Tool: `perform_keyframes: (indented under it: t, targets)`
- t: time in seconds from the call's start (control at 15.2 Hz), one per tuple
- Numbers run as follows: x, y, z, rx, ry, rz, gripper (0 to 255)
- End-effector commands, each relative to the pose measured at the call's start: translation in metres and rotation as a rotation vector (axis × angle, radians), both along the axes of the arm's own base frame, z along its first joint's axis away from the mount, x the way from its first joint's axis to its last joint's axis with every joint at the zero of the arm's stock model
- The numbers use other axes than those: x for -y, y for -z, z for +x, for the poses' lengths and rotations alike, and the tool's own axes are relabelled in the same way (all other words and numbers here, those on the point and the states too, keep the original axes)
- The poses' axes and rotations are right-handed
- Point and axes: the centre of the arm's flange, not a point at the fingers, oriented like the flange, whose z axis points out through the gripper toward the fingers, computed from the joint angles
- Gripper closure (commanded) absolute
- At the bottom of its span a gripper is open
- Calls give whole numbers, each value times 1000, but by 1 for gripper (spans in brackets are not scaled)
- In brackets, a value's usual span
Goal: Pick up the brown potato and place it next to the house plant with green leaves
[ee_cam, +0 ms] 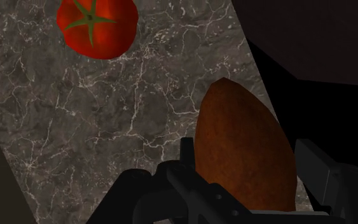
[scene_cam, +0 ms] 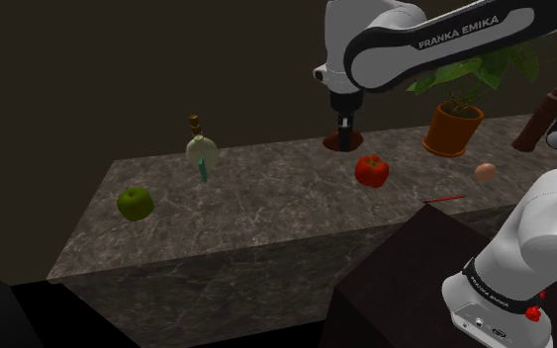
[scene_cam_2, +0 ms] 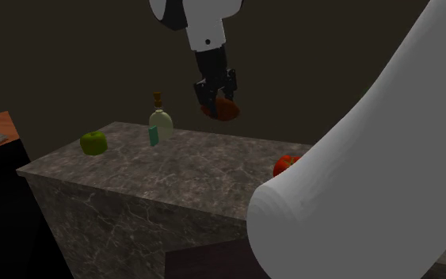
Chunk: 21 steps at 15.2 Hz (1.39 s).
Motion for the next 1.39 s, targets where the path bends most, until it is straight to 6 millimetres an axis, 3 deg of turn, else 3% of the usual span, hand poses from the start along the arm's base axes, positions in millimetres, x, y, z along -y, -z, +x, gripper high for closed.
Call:
perform_keyframes:
  t: [0.0,1.32]
  targets:
    - [0,-10,1,-1,0,0,255]
    - [0,-115,1,-1,0,0,255]
